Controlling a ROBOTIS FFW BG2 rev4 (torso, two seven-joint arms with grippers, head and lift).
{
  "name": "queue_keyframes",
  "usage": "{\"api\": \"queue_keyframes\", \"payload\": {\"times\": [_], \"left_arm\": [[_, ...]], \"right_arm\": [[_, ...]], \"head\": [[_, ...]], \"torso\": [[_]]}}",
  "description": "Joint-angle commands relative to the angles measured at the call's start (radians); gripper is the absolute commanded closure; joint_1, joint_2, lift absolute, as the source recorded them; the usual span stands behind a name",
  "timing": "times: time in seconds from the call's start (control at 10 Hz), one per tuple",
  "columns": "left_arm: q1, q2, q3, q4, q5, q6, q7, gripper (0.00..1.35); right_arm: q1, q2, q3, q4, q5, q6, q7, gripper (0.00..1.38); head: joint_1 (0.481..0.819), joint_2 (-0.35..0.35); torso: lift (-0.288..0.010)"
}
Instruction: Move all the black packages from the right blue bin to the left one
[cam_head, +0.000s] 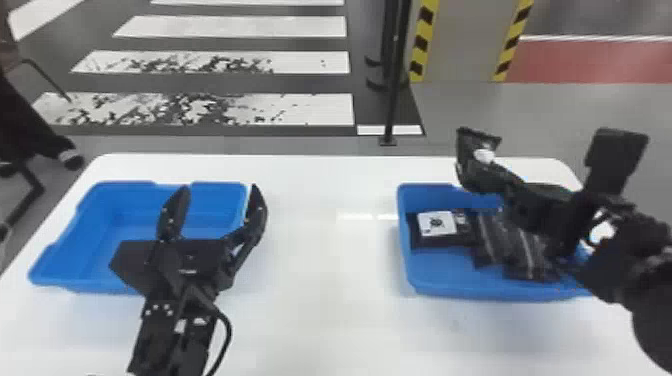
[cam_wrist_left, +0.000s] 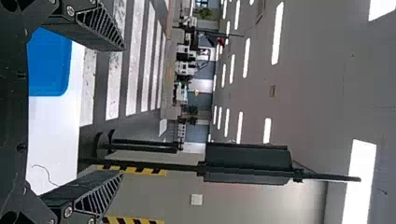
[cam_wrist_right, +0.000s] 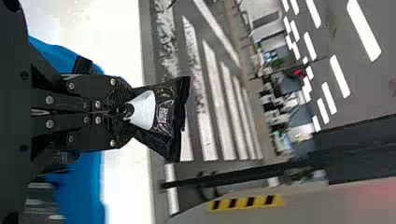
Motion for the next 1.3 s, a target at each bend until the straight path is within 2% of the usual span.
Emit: {"api": "queue_keyframes", "payload": {"times": [0.0, 0.1, 0.2, 0.3, 0.5, 0.7, 1.2], "left_arm": [[-0.012, 0.01, -0.021, -0.087, 0.071, 0.146, -0.043, 0.13], [-0.036, 0.016, -0.021, -0.134, 0.091, 0.278, -0.109, 0.14], [-0.056, 0.021, -0.023, -0.17, 0.109, 0.354, -0.16, 0.14], [-0.056, 0.025, -0.035, -0.215, 0.141, 0.406, -0.178, 0.13], [-0.053, 0.033, -0.051, -0.254, 0.29, 0.421, -0.21, 0.14], [-0.031, 0.044, -0.057, -0.327, 0.368, 0.433, -0.222, 0.15], [-0.036, 0.045, -0.061, -0.332, 0.396, 0.479, -0.227, 0.14]], "right_arm": [[-0.034, -0.003, -0.008, 0.005, 0.148, -0.151, 0.115, 1.18], [-0.049, -0.013, 0.024, -0.002, 0.188, -0.197, 0.186, 1.18], [-0.066, -0.025, 0.064, 0.007, 0.196, -0.227, 0.247, 1.18], [-0.074, -0.039, 0.124, 0.012, 0.198, -0.249, 0.276, 1.18], [-0.076, -0.051, 0.213, 0.037, 0.194, -0.261, 0.295, 1.18], [-0.076, -0.062, 0.275, 0.037, 0.182, -0.266, 0.296, 1.18], [-0.11, -0.068, 0.405, 0.044, 0.144, -0.298, 0.292, 1.18]], "head": [[0.695, -0.028], [0.679, -0.039], [0.636, -0.062], [0.624, -0.055], [0.621, -0.029], [0.632, -0.011], [0.642, 0.04]], "torso": [[-0.168], [-0.168], [-0.168], [-0.168], [-0.168], [-0.168], [-0.168]]}}
